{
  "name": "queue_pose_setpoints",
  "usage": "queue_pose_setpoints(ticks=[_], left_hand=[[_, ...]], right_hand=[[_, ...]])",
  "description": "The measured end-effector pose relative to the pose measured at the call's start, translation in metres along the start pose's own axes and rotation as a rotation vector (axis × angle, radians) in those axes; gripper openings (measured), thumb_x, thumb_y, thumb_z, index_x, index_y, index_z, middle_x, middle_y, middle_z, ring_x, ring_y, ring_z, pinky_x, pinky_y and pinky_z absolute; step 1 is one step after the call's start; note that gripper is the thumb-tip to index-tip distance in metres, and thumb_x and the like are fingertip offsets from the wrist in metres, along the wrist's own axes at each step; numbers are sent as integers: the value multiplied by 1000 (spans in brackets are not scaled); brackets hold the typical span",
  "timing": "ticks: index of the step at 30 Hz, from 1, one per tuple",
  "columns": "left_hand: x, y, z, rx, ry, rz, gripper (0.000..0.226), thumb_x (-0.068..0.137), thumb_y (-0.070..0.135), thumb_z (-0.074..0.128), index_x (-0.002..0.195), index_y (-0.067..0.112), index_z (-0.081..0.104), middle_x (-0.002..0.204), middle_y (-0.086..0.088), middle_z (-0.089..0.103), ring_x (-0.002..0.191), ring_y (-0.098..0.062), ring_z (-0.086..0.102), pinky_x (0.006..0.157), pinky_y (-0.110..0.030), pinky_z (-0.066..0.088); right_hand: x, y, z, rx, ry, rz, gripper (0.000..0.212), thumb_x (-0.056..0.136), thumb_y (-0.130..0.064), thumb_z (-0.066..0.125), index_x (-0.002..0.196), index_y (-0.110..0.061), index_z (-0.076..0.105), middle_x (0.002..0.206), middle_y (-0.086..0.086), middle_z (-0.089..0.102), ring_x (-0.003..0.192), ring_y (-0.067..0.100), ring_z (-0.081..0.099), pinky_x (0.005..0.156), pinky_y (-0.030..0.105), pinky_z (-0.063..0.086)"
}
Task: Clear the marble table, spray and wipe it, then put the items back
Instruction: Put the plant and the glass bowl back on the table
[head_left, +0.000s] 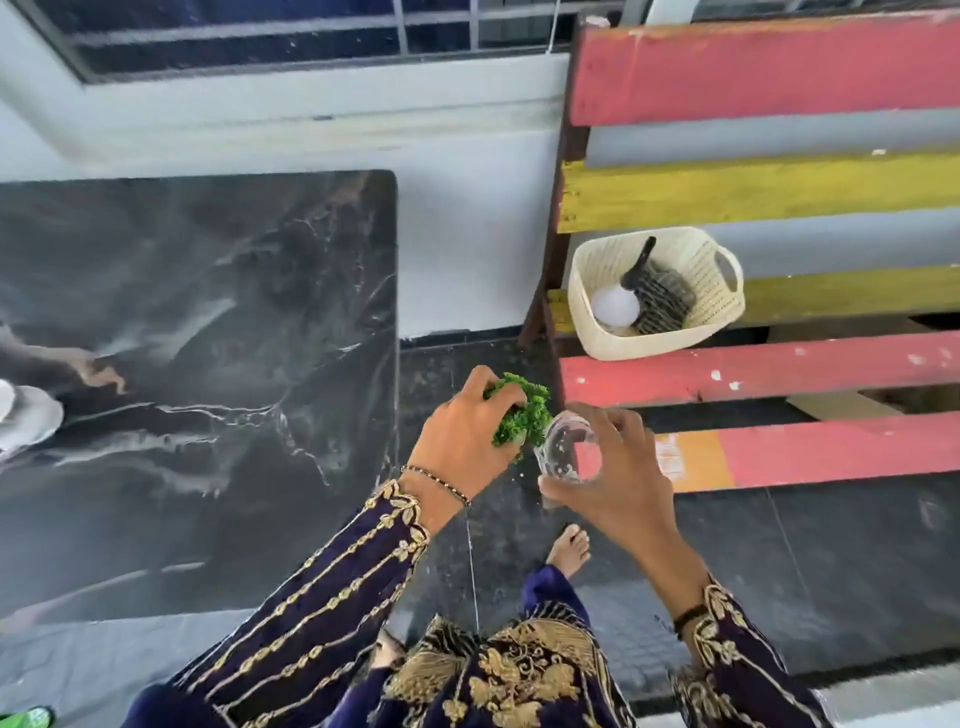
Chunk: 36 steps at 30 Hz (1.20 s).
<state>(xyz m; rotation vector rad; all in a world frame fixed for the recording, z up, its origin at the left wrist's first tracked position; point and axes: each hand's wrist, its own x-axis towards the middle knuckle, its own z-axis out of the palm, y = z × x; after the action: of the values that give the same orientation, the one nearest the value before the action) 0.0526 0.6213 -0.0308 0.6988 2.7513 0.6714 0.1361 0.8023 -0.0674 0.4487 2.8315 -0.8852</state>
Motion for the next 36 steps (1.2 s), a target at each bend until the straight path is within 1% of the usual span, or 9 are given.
queue_pose_setpoints(ticks=[3, 6, 10, 13, 16, 19, 24, 32, 36], left_hand=[[-47, -37, -50, -77, 104, -42, 39, 79, 32, 70, 116, 23, 60, 118, 0, 50, 71, -19, 57, 72, -37, 56], [-90, -73, -92, -173, 200, -98, 40, 75, 33, 74, 112, 23, 62, 113, 2, 53, 81, -20, 61, 79, -35, 55], [-136, -117, -134, -163, 317, -150, 38, 74, 31, 77, 109, 23, 63, 110, 2, 53, 85, -22, 63, 81, -35, 54], [-161, -144, -158, -159, 377, -192, 38, 72, 27, 78, 107, 22, 64, 109, 1, 54, 83, -23, 63, 78, -37, 55], [-173, -168, -176, -157, 406, -241, 38, 72, 26, 77, 108, 23, 64, 111, 1, 53, 87, -24, 63, 80, -38, 54], [-171, -193, -193, -157, 430, -277, 39, 73, 25, 76, 109, 24, 63, 112, 2, 53, 91, -23, 62, 83, -35, 53], [-148, -235, -214, -154, 443, -308, 38, 73, 22, 74, 109, 25, 62, 113, 3, 52, 90, -23, 62, 82, -36, 53], [-72, -313, -254, -81, 374, -338, 37, 77, 25, 70, 113, 27, 61, 116, 3, 50, 92, -24, 63, 82, -36, 53], [-47, -338, -266, -90, 384, -390, 37, 78, 23, 69, 113, 26, 60, 117, 3, 49, 89, -27, 64, 80, -38, 54]], right_hand=[[-18, -61, 9, 2, -24, -71, 90, 63, -52, 86, 143, -48, 43, 124, -7, 41, 124, 19, 43, 89, 40, 54], [-34, -118, 22, 3, -26, -161, 90, 63, -55, 87, 142, -48, 45, 124, -7, 46, 124, 16, 44, 92, 38, 51], [-41, -190, 41, -19, -59, -255, 90, 61, -57, 87, 140, -48, 46, 127, -7, 47, 126, 17, 45, 98, 47, 50], [-41, -236, 55, -24, -91, -322, 87, 59, -56, 86, 136, -53, 45, 125, -12, 45, 126, 15, 45, 95, 47, 51], [-35, -271, 67, -56, -107, -365, 86, 59, -59, 85, 135, -56, 44, 120, -18, 39, 123, 11, 45, 86, 41, 51], [-20, -300, 79, -82, -124, -401, 87, 60, -60, 83, 137, -55, 42, 119, -21, 36, 123, 9, 44, 83, 37, 49], [18, -336, 104, -115, -159, -408, 88, 61, -63, 79, 138, -55, 39, 125, -20, 36, 126, 7, 40, 86, 36, 51], [114, -386, 148, -112, -184, -349, 90, 57, -66, 70, 140, -56, 36, 125, -21, 34, 122, 6, 39, 72, 32, 44], [158, -403, 157, -122, -192, -332, 90, 60, -64, 72, 142, -55, 36, 128, -19, 35, 124, 8, 36, 75, 33, 47]])
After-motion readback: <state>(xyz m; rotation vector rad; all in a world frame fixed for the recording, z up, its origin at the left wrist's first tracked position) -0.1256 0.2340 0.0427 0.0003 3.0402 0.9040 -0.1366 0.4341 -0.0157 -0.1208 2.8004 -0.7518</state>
